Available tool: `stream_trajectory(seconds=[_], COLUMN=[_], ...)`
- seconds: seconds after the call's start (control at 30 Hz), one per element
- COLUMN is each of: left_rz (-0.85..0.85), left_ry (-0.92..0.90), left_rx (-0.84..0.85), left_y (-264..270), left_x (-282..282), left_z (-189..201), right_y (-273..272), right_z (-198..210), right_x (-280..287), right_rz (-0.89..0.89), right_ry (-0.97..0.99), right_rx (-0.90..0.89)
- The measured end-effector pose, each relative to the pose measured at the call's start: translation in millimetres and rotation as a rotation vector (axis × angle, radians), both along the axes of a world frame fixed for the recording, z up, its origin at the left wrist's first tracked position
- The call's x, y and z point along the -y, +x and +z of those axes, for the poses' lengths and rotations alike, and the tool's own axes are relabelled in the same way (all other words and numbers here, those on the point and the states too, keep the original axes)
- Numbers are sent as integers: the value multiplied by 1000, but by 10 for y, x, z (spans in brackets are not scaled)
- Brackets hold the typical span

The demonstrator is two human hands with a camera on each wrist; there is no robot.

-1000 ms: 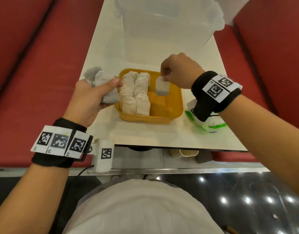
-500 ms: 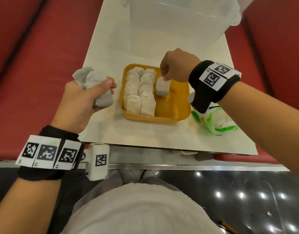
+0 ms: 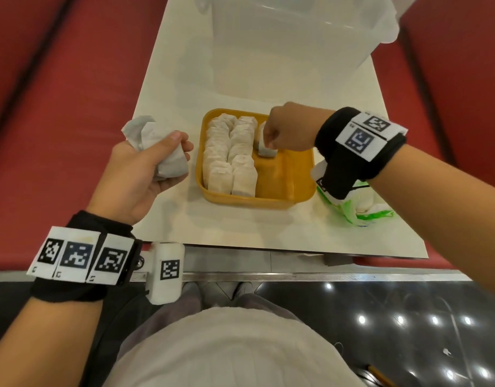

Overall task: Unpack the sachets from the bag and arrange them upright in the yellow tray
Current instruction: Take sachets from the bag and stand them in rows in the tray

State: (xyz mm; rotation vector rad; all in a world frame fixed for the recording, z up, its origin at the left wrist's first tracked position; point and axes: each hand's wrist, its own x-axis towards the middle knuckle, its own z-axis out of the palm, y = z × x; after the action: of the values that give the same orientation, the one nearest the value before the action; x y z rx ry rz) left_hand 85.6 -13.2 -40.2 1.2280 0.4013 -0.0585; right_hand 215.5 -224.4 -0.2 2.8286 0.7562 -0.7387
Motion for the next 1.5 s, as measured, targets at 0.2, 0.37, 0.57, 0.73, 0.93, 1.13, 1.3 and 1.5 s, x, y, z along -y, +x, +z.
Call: stream_trajectory(seconds=[0.2,0.37,0.57,0.73,0.93,1.13,1.3,1.5], left_rz=[-102,-145,-284,-382,-360,-314,-280,-232], left_ry=[-43,-22,-43,-303,-172,-170,-176,-147], left_rx=[-73,-70,-76,-18,42,39,23,41], left_y=[29,71,84,12,-52,-96,-90,-61], left_x=[154,393,559,558,650,688,702,653], left_z=[114,235,320,315,273,262,237,188], right_y=[-102,-638,-863,-909,-1018,-1012,-1009,-1033], right_z=[209,382,80,14,16,-17,47,428], right_x=[-24,-132,-76,65,102,184,323,577], right_rz=[-39,-224,-464,-541,-570,-569,-553,-442], right_ry=[314,904,1136,1201,1302,1339,1303,1121], right_rx=[53,-132,-15,-8,52,88,117,110])
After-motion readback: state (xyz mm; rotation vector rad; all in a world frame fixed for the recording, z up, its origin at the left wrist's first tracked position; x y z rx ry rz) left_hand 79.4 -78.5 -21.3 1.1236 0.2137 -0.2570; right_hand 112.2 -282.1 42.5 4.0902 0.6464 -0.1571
